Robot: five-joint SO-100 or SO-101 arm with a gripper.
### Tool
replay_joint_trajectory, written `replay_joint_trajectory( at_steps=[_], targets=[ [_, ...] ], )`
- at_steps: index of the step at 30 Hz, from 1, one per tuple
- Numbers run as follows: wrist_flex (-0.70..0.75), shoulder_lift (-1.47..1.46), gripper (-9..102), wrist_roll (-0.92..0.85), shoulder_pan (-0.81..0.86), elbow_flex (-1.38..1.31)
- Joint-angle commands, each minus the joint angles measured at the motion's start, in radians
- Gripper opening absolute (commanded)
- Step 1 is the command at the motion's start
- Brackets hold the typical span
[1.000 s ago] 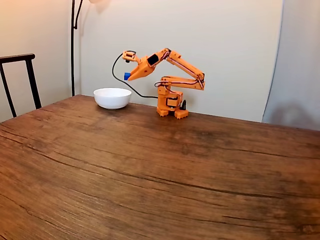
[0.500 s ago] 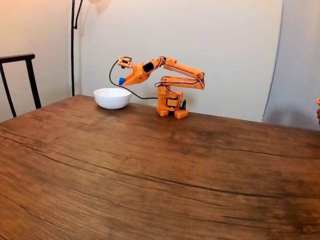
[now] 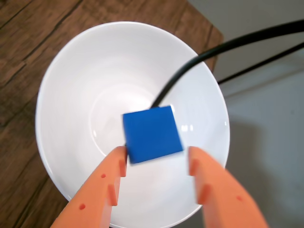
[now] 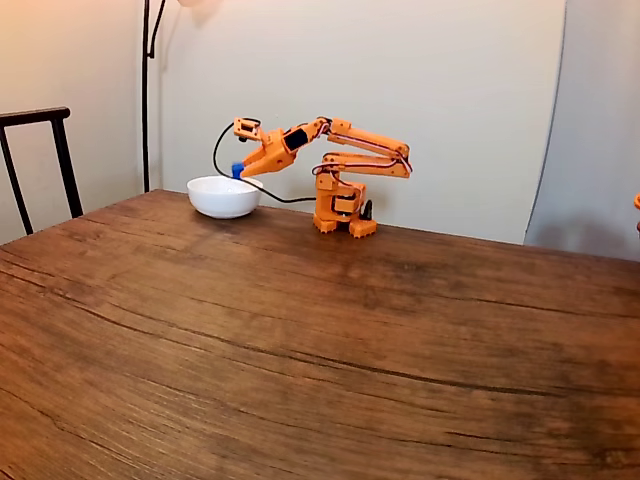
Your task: Grasp the cube and drop it in the bowl
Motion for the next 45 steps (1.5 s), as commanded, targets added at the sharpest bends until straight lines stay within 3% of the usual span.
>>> replay_joint_trajectory(
  at_steps=[1,10,18,24,34,40,45],
  targets=[
    [-0.006,0.008,23,0.002,0.011,-0.014],
    [-0.012,0.008,23,-0.008,0.060,-0.020],
    [0.002,0.009,22,-0.008,-0.020,-0.052],
    [0.091,0.025,6,-0.009,-0.114,-0.181],
    [0.311,0.026,1,-0.011,-0.400,-0.426],
    [0.410,0.028,1,-0.215,-0.611,-0.503],
    [0.397,0.028,1,-0.357,-0.844,-0.505]
  ],
)
